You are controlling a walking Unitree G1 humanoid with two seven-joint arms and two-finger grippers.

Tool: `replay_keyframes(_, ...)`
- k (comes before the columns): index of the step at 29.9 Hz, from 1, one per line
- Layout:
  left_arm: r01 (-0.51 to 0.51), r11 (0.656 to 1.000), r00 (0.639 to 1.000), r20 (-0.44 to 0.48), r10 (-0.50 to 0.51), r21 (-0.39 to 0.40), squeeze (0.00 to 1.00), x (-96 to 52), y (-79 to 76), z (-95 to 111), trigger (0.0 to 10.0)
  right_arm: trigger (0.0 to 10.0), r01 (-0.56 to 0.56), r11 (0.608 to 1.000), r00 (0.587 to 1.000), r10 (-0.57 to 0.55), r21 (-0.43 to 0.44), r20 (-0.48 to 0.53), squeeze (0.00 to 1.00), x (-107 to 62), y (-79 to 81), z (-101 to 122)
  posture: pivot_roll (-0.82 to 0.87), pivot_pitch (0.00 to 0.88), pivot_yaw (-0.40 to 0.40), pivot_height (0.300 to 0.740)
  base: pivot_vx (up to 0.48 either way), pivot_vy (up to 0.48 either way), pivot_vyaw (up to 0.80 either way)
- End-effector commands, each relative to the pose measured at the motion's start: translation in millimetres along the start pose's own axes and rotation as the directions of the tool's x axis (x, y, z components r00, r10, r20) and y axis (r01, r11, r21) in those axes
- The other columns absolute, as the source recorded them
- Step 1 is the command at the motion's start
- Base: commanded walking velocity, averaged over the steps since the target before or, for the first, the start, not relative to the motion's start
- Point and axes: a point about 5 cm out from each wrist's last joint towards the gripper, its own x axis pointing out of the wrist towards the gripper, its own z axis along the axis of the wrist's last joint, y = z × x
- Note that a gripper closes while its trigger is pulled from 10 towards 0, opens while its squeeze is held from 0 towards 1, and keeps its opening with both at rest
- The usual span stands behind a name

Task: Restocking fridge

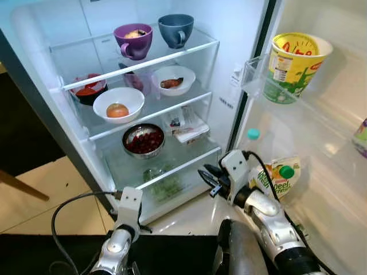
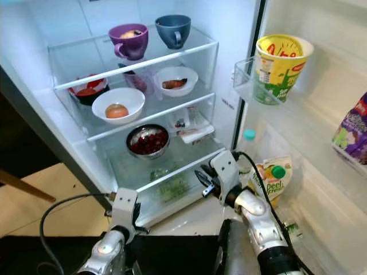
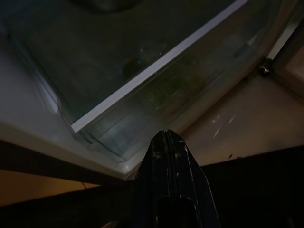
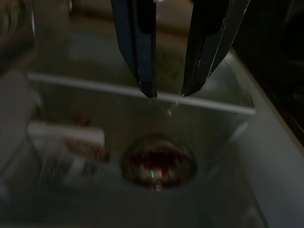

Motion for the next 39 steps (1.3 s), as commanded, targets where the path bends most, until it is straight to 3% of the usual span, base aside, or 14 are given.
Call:
replay_keyframes(1, -0.025, 0.999, 0.998, -0.053, 0.026, 0.023, 0.00, -7.3, 10.5, -14.1, 10.0, 10.0, -0.017, 1.000, 0.999, 0.018, 0.021, -0.041, 0.00, -4.2, 7.2, -16.7, -0.04, 0.127, 0.048, 0.533, 0.000, 0.000, 0.00)
replay_keyframes(12, -0.027, 0.999, 0.996, -0.086, 0.030, 0.033, 0.00, -10.8, 11.9, -22.3, 10.0, 10.0, -0.011, 0.998, 0.993, 0.019, 0.068, -0.120, 0.00, -14.6, 14.1, -46.7, -0.04, 0.120, 0.050, 0.573, 0.000, 0.000, 0.00)
replay_keyframes(16, -0.020, 0.999, 0.996, -0.089, 0.024, 0.044, 0.00, -10.0, 10.9, -22.3, 10.0, 10.0, 0.051, 0.997, 0.973, -0.036, 0.063, -0.226, 0.00, -20.0, 13.4, -68.3, -0.04, 0.116, 0.051, 0.578, 0.000, 0.000, 0.00)
replay_keyframes(21, -0.014, 0.998, 0.996, -0.090, 0.019, 0.053, 0.00, -9.4, 10.3, -22.1, 10.0, 10.0, 0.061, 0.995, 0.960, -0.037, 0.081, -0.276, 0.00, -27.4, 17.9, -83.4, -0.04, 0.114, 0.051, 0.578, 0.000, 0.000, 0.00)
replay_keyframes(28, -0.005, 0.998, 0.995, -0.098, 0.011, 0.061, 0.00, -9.7, 8.6, -23.6, 10.0, 10.0, 0.059, 0.993, 0.953, -0.027, 0.098, -0.302, 0.00, -36.0, 22.9, -94.7, -0.05, 0.108, 0.052, 0.578, 0.000, 0.000, 0.00)
replay_keyframes(39, 0.006, 0.996, 0.994, -0.110, 0.004, 0.085, 0.00, -10.8, 8.5, -26.2, 10.0, 10.0, 0.107, 0.989, 0.927, -0.062, 0.104, -0.369, 0.00, -45.4, 24.1, -110.7, -0.05, 0.104, 0.052, 0.627, 0.000, 0.000, 0.00)
